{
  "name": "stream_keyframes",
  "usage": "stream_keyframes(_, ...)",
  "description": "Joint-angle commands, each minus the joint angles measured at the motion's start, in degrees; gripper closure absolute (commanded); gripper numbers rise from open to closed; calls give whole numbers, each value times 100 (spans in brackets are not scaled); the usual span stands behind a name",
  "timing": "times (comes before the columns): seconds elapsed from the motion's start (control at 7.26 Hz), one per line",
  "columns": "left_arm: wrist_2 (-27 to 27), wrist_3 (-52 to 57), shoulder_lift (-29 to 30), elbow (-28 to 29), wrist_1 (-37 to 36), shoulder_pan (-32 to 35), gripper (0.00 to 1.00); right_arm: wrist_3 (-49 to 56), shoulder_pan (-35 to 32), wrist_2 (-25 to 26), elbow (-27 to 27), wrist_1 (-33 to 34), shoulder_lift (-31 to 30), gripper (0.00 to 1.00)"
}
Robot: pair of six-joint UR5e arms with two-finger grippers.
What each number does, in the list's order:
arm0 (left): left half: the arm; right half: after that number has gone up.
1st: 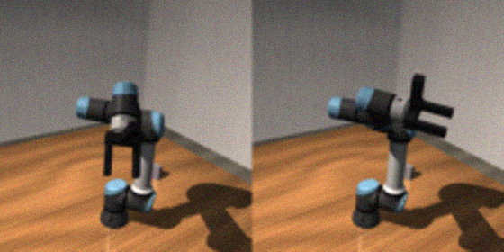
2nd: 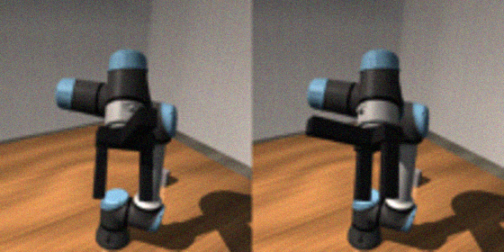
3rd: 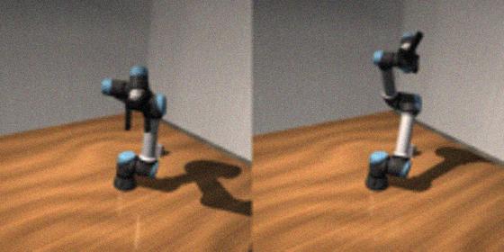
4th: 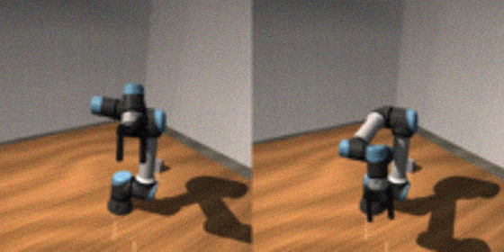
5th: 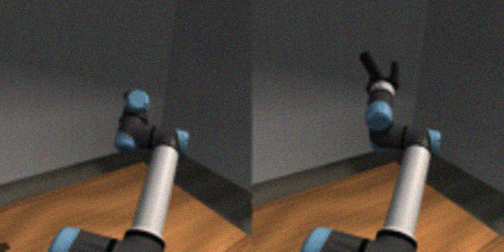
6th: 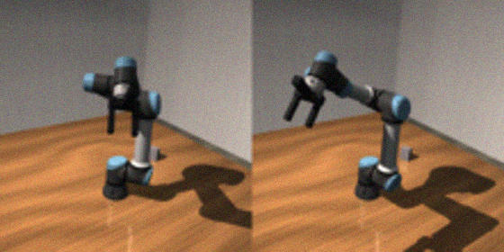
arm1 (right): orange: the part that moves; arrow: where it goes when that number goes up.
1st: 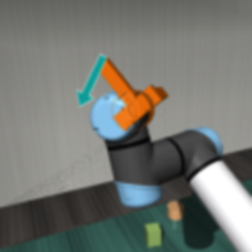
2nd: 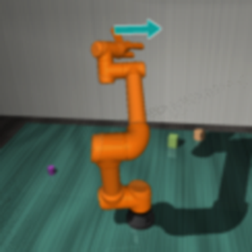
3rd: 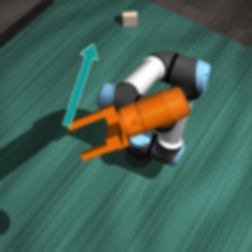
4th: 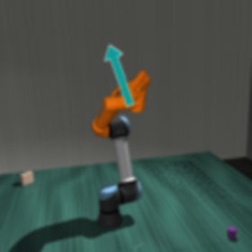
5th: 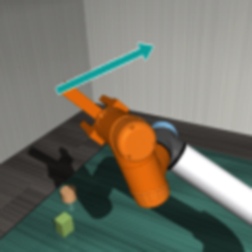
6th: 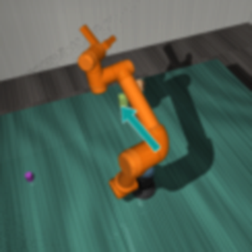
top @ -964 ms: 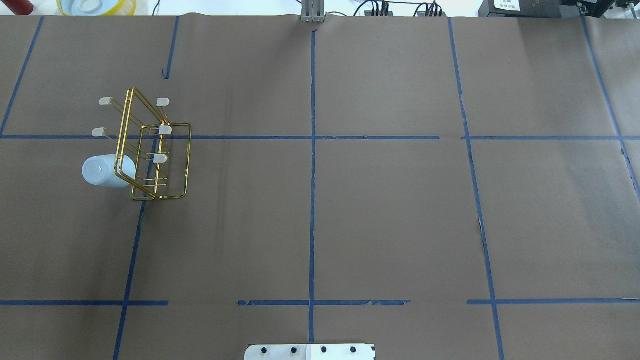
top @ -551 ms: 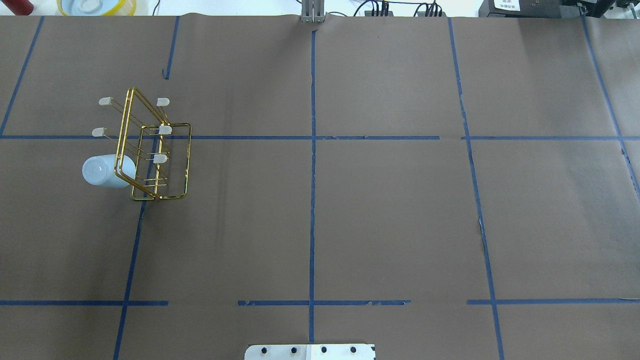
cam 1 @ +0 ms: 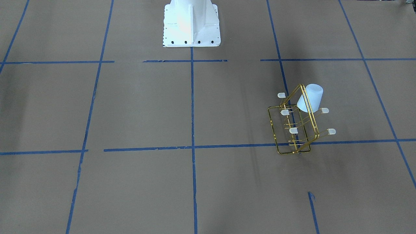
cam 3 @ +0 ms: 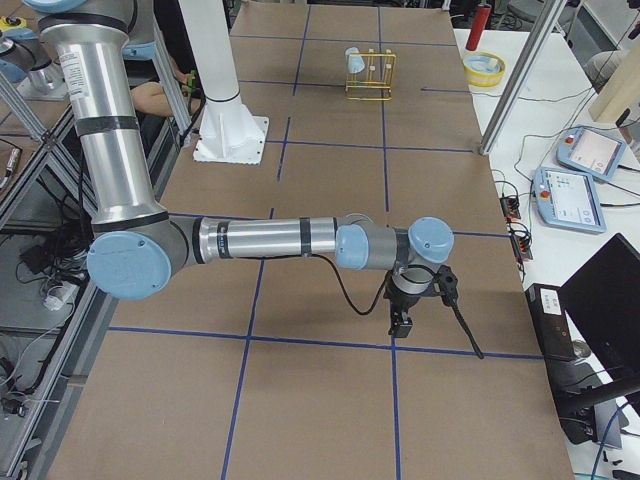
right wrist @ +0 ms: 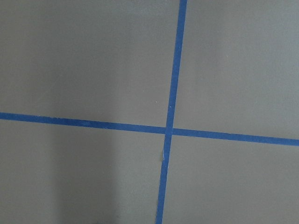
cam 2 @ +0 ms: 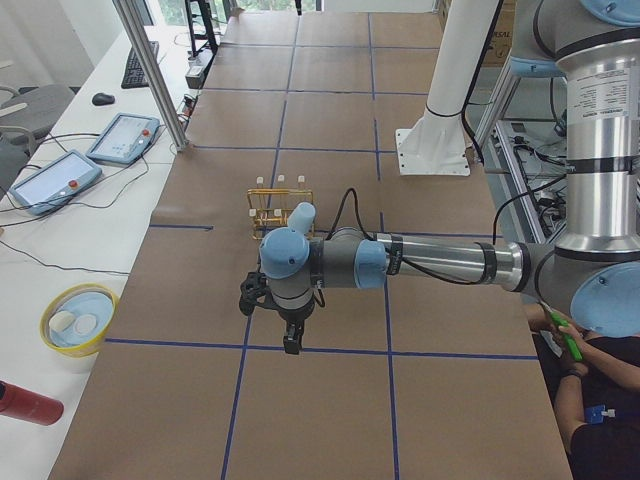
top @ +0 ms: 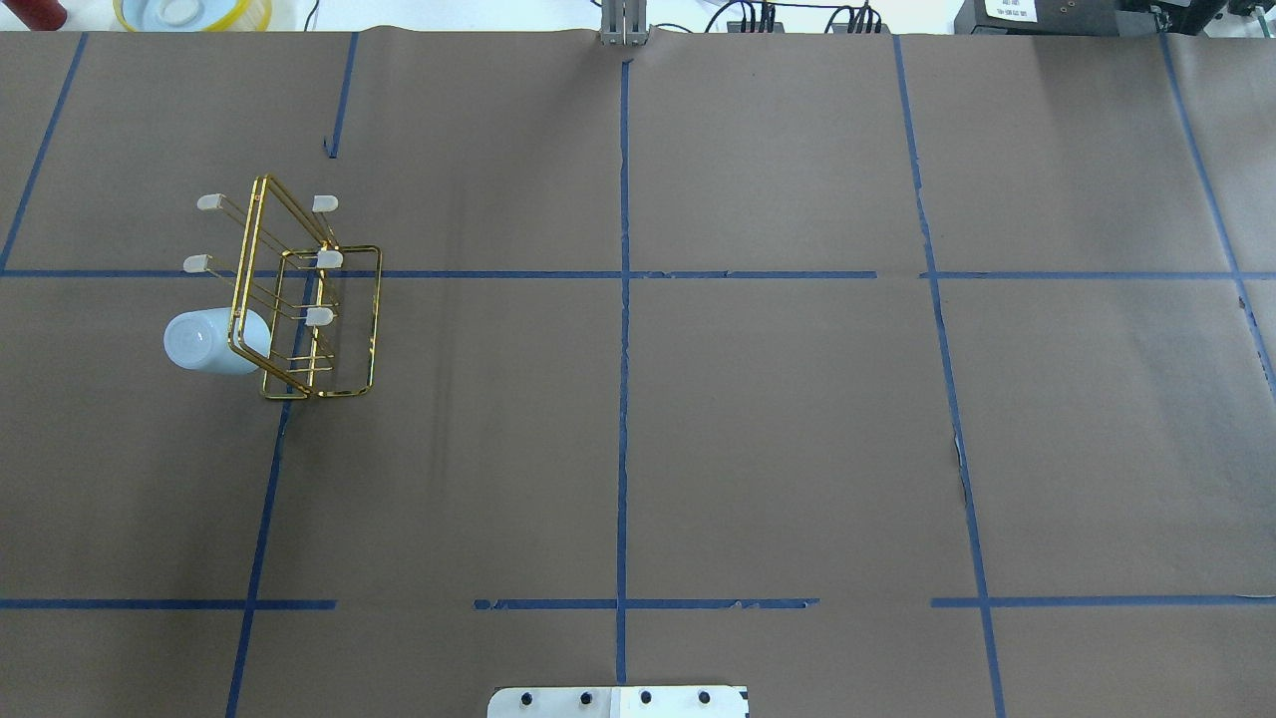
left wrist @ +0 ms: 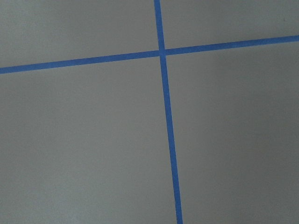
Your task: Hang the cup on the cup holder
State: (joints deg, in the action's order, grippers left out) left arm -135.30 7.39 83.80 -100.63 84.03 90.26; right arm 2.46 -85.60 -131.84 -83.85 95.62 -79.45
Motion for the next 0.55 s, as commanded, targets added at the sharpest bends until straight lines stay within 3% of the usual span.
stream_keyframes(0.0, -31, 16, -12, 26, 43, 0, 0, 0, 0, 0, 0, -9, 0, 0)
stream_keyframes(0.41, -40, 16, 5, 0, 43, 0, 0, 0, 8, 0, 0, 0, 0, 0)
